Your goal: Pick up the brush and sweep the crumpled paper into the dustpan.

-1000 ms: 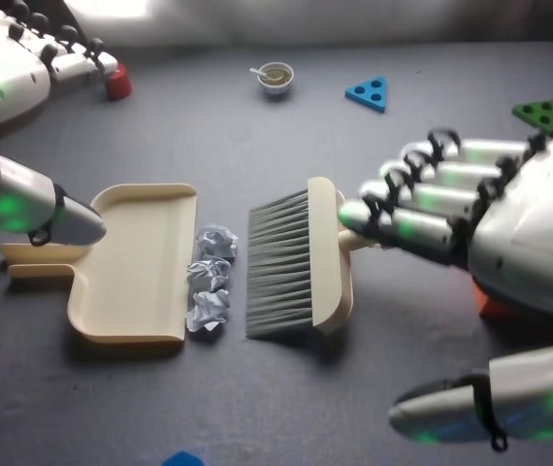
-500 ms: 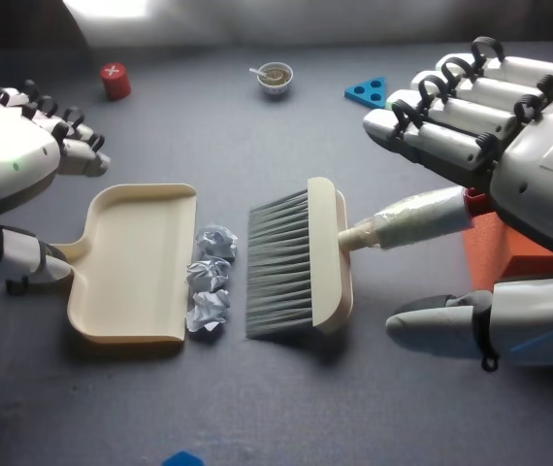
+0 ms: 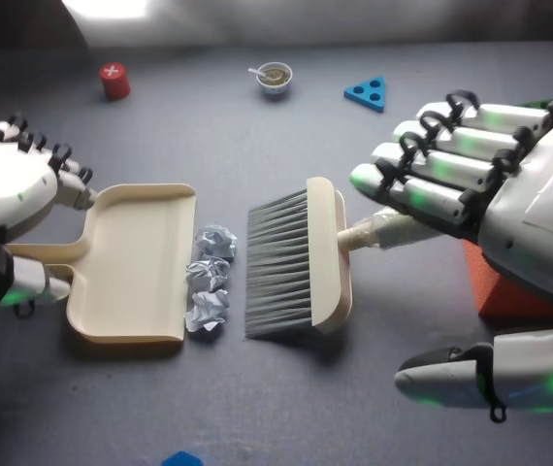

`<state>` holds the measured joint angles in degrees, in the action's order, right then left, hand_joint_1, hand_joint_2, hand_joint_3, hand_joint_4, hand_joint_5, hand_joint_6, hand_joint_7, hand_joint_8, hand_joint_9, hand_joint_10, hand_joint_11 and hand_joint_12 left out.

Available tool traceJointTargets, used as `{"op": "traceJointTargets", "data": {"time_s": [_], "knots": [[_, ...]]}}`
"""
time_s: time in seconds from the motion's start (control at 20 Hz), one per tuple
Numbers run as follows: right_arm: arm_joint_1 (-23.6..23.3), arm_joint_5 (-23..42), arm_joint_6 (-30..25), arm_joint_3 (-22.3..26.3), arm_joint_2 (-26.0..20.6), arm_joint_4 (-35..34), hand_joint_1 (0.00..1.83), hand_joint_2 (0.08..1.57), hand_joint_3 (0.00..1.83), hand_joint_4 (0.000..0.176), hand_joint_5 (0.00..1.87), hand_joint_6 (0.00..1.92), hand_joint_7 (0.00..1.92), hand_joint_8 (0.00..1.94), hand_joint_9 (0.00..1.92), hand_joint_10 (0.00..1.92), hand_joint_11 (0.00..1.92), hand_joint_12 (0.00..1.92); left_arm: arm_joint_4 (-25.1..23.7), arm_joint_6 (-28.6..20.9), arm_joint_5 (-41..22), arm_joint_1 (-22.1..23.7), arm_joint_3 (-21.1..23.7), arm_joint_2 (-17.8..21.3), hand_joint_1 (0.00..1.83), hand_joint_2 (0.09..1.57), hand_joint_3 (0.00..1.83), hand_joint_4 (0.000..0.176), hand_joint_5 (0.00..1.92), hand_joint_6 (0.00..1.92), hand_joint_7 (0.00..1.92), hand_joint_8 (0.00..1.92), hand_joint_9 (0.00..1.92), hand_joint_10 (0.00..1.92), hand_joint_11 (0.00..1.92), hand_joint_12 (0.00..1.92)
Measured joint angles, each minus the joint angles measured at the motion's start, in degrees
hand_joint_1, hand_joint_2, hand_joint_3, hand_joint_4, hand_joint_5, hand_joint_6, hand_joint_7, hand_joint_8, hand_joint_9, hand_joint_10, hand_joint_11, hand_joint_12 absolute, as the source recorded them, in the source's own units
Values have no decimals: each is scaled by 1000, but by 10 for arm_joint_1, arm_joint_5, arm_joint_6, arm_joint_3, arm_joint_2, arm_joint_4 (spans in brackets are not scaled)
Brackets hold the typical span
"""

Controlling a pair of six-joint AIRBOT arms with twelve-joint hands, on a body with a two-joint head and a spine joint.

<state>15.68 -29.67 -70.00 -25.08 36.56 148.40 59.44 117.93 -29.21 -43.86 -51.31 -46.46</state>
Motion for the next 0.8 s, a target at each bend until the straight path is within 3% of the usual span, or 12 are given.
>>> {"op": "traceJointTargets", "data": {"time_s": [0.05,0.15,0.25,0.35,0.8], "knots": [[5,-19,0,0,4,0,0,976,7,0,93,2,103,0,105,0,149,12,0,-10,-2,-10,-5,-5,804,1070,0,22,452,0,301,3,258,2,19,623],[21,-67,6,0,14,-7,0,986,9,0,89,0,97,0,98,0,141,8,-3,-21,-7,-20,-12,-9,805,1072,0,19,442,0,281,0,237,0,2,628],[53,-138,87,0,40,-19,0,992,8,0,96,8,113,8,115,8,150,11,-8,-37,-21,-37,-21,-13,811,1059,0,18,435,0,282,2,234,2,9,634],[78,-194,120,6,59,-42,0,995,8,0,94,5,116,7,118,8,146,8,-8,-43,-30,-46,-28,-21,790,1054,0,25,431,0,281,1,242,5,20,639],[78,-224,125,14,60,-42,0,1010,6,0,112,4,135,4,132,3,149,6,5,-49,-40,-62,-55,-59,822,1047,1,22,480,12,291,1,237,1,15,640]]}}
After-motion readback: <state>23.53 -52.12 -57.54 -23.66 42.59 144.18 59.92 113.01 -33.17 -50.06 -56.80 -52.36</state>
